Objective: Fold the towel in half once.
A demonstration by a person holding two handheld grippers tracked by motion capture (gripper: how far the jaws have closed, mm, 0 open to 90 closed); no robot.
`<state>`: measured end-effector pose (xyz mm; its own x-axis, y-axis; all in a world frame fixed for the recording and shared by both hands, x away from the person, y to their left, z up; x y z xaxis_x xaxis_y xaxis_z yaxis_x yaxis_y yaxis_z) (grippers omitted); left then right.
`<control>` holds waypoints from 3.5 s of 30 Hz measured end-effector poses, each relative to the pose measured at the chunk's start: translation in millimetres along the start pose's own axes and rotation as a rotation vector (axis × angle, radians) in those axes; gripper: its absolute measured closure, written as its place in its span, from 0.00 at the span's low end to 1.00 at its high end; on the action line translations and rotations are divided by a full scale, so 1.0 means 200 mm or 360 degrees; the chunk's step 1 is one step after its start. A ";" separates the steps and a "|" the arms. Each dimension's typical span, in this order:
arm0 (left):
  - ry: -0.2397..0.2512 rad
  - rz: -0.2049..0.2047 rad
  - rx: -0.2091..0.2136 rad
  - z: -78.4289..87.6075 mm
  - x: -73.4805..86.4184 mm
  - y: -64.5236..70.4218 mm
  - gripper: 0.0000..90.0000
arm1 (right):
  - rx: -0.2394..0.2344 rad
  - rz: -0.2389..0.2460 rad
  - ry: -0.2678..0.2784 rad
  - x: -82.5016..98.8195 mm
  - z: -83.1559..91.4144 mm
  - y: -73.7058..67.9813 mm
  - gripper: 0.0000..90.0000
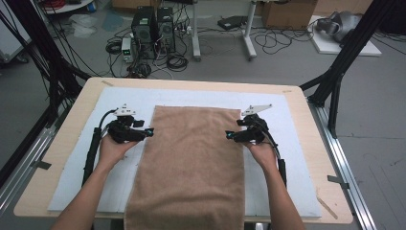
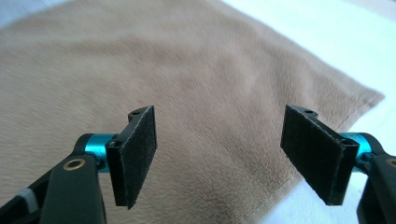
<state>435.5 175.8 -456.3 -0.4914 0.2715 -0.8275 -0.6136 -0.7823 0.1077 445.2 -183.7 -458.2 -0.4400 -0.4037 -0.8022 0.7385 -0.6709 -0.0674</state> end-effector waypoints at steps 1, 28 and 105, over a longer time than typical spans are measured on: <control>-0.0010 0.0027 -0.0012 -0.02 0.01 -0.01 0.50 | 0.0012 0.0018 -0.0018 0.01 -0.02 0.01 0.30; -0.0097 -0.0055 -0.0065 -0.08 0.04 0.00 0.95 | -0.0015 -0.0023 -0.0149 0.08 -0.11 0.02 0.92; -0.0023 -0.0187 0.0196 0.26 0.22 0.17 0.99 | -0.0366 0.0094 -0.0095 0.17 0.15 -0.32 0.94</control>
<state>360.5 189.9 -460.8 -0.4200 0.3661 -0.8304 -0.7382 -0.6700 0.0780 368.3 -173.4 -463.6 -0.4170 -0.4789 -0.7725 0.8578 -0.4884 -0.1602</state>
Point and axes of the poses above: each handheld gripper's, and its own axes: z roughly backward along the jaws, x roughly out of its underside, y roughly to its right, the point moved 7 cm from there along -z, roughly forward along the jaws, and after that the axes turned 4 degrees about y, right-handed, at the moved point
